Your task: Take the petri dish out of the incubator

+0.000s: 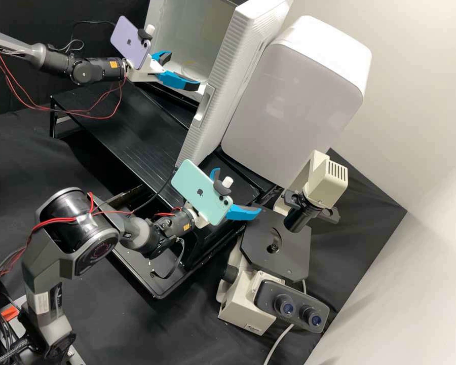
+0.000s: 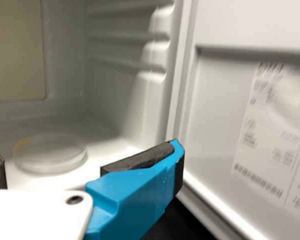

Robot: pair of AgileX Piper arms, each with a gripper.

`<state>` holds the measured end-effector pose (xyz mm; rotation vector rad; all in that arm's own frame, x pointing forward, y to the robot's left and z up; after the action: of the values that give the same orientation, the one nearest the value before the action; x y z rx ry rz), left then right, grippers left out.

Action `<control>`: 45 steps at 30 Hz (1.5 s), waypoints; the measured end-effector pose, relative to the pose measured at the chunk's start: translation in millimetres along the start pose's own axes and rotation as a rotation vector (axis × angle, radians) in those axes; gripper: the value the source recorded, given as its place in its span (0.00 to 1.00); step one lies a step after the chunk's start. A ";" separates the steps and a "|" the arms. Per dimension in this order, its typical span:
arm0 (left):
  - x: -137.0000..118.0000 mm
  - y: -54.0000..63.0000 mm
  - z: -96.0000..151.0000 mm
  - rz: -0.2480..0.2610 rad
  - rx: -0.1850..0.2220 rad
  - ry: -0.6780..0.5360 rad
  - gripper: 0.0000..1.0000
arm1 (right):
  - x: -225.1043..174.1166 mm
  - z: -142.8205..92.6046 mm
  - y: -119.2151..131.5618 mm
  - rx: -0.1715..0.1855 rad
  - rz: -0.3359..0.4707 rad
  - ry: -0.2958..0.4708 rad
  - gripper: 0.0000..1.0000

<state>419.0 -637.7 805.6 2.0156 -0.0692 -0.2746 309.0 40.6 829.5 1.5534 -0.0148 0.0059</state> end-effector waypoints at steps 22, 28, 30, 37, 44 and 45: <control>43.9 -18.0 -9.8 -0.101 -0.016 0.124 1.00 | 0.0 0.0 0.0 0.000 0.000 0.000 1.00; 53.6 -15.3 -10.3 -0.109 -0.025 0.157 1.00 | 0.0 0.0 0.0 0.000 0.000 0.000 1.00; 56.6 -15.4 -9.4 -0.120 -0.039 0.156 1.00 | 0.0 0.0 0.0 0.000 0.000 0.000 1.00; 64.4 -8.5 -13.9 -0.125 -0.046 0.163 1.00 | 0.0 0.0 0.0 0.000 0.000 0.000 1.00; 79.4 -8.6 -16.9 -0.117 -0.030 0.179 1.00 | 0.0 0.0 0.0 0.000 0.000 0.000 1.00; 81.3 -9.8 -17.1 -0.117 -0.025 0.178 1.00 | 0.0 0.0 0.0 0.000 0.000 0.000 1.00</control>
<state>501.1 -632.1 790.8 2.0142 0.1641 -0.1676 309.0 40.6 829.5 1.5534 -0.0148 0.0059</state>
